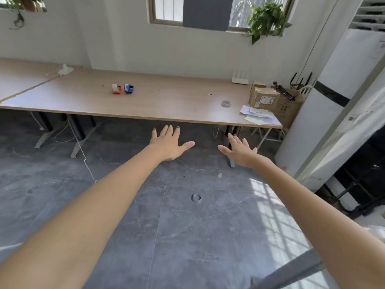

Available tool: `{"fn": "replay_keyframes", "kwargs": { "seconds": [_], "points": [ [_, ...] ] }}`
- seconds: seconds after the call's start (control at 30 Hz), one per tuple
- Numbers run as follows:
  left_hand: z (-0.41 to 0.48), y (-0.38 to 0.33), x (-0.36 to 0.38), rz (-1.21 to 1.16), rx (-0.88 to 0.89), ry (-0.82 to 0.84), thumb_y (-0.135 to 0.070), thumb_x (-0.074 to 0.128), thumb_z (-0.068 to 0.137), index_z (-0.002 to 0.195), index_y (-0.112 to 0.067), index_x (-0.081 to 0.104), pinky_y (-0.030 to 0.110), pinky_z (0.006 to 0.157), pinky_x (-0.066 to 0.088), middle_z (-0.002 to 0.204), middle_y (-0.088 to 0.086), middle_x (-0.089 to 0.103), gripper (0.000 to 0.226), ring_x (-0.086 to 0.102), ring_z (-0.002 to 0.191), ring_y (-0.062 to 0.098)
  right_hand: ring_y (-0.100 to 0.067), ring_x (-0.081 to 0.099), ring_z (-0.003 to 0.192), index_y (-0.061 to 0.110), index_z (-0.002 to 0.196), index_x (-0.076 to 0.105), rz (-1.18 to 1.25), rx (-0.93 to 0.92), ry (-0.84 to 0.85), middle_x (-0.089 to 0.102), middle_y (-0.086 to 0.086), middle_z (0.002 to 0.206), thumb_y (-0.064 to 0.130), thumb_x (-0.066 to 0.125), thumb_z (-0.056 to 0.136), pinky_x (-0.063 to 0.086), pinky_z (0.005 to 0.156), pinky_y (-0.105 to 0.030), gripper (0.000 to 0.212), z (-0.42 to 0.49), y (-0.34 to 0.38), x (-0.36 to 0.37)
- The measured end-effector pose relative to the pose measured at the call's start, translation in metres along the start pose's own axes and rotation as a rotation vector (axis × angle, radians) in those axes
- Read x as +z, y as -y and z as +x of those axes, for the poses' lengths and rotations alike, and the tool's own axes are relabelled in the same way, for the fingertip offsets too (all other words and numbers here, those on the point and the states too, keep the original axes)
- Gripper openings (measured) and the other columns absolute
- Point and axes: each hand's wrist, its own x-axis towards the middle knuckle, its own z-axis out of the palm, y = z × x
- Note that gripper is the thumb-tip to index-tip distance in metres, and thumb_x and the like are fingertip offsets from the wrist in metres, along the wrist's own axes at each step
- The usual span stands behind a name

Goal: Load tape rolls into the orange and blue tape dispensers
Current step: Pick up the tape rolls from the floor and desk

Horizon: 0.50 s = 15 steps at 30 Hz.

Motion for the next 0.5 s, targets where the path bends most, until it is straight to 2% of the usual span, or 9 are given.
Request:
{"fn": "replay_keyframes", "kwargs": {
  "seconds": [0.3,0.5],
  "points": [
    [0.102,0.009,0.056,0.043,0.058,0.000,-0.072,0.012,0.087,0.154,-0.014,0.000,0.052,0.120,0.000,0.163,0.010,0.000,0.090,-0.005,0.151,0.022,-0.028,-0.004,0.147,0.026,0.151,-0.001,0.013,0.068,-0.002,0.001,0.001,0.161,0.062,0.028,0.092,0.003,0.112,-0.064,0.075,0.102,-0.027,0.043],
    [0.192,0.021,0.066,0.070,0.069,-0.015,-0.072,0.011,0.088,0.154,-0.014,0.000,0.052,0.121,0.001,0.163,0.010,0.000,0.088,-0.005,0.151,0.021,-0.028,-0.002,0.147,0.027,0.151,-0.001,0.030,0.075,-0.035,0.003,0.000,0.161,0.061,0.029,0.092,0.003,0.112,-0.064,0.074,0.186,-0.029,0.055]
  ]
}}
